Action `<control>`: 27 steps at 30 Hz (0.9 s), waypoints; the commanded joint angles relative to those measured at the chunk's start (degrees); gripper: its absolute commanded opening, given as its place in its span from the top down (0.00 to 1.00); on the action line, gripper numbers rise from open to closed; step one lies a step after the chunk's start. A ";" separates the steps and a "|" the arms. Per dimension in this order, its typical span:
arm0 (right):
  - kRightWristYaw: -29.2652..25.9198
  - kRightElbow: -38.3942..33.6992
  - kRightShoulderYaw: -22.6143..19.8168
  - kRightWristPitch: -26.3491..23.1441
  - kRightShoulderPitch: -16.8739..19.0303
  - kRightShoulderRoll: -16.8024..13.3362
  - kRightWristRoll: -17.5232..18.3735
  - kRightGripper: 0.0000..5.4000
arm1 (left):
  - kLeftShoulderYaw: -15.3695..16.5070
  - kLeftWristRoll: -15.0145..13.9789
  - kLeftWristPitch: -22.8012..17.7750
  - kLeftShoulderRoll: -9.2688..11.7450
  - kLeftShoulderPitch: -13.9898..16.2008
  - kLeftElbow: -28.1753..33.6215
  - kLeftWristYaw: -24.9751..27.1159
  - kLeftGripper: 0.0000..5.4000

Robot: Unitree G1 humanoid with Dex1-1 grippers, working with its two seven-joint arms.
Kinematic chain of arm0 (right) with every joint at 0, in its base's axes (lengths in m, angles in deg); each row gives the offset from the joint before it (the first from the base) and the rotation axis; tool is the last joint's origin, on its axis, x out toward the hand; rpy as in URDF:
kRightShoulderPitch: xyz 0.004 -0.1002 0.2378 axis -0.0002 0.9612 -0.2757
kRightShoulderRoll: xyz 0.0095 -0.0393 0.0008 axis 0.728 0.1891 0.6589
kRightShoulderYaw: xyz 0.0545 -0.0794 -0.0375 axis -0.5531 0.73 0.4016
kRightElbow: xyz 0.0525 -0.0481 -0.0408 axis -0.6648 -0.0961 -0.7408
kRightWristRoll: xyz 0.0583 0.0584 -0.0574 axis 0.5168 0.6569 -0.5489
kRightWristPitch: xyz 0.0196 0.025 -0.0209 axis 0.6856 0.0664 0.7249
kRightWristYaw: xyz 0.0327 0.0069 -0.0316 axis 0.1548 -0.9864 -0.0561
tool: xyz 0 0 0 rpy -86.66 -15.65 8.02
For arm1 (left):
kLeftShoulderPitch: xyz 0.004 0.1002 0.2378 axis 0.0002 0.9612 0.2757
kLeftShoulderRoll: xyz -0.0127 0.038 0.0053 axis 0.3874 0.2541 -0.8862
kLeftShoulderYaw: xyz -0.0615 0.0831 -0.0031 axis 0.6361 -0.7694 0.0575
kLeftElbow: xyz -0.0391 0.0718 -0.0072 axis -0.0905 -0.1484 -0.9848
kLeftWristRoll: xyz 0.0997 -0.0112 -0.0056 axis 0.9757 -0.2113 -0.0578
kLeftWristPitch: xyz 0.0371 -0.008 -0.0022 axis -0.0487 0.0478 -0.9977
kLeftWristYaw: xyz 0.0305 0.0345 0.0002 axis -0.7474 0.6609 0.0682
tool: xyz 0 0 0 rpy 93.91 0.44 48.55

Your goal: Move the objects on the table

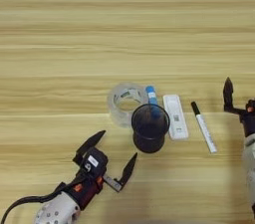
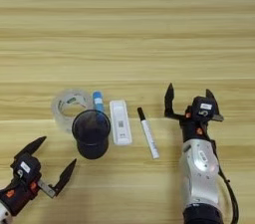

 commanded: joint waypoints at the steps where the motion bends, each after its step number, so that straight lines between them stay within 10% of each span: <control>1: 0.09 0.68 0.10 -0.69 -0.62 0.26 0.46 0.00 | -0.96 1.07 -0.30 -0.64 -1.82 -1.86 -0.49 0.00; 27: 0.40 -0.62 0.69 -1.08 0.03 0.92 0.51 0.00 | -3.82 3.18 0.88 -3.55 -8.26 -8.97 -2.06 0.00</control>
